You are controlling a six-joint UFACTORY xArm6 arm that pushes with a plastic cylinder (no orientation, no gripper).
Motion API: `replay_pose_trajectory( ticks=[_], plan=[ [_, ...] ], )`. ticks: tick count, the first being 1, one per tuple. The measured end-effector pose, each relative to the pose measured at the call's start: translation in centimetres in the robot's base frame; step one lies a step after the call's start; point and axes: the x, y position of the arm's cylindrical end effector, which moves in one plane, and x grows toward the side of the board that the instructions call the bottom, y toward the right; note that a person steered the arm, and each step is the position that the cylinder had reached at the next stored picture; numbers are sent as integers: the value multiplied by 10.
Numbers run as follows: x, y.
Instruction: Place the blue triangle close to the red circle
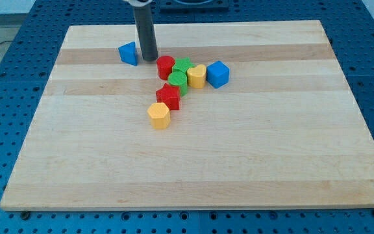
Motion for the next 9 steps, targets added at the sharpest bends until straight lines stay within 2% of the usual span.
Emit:
replay_pose_trajectory(
  ticks=[1,2,3,4,8,9],
  plan=[
    [-43,-5],
    [-72,-71],
    [-77,-151],
    [-62,-165],
    [-2,-20],
    [12,1]
  ],
)
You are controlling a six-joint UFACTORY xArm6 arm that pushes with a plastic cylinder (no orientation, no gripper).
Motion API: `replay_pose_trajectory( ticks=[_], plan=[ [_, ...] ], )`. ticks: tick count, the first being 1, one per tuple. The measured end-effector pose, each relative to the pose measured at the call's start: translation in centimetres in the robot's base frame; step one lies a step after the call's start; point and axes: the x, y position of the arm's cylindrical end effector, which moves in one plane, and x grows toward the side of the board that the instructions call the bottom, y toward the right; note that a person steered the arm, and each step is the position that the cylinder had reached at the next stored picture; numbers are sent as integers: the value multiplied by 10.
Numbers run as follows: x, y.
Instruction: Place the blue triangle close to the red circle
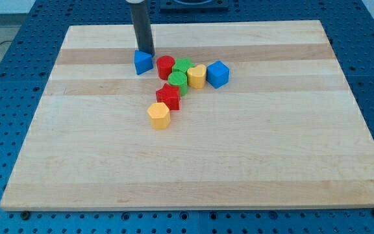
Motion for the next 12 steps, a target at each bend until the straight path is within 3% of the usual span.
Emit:
replay_pose_trajectory(
  ticks=[1,2,3,4,7,12],
  plan=[
    [-18,1],
    [-38,-36],
    [-28,-92],
    [1,-99],
    [19,-36],
    [44,-8]
  ],
)
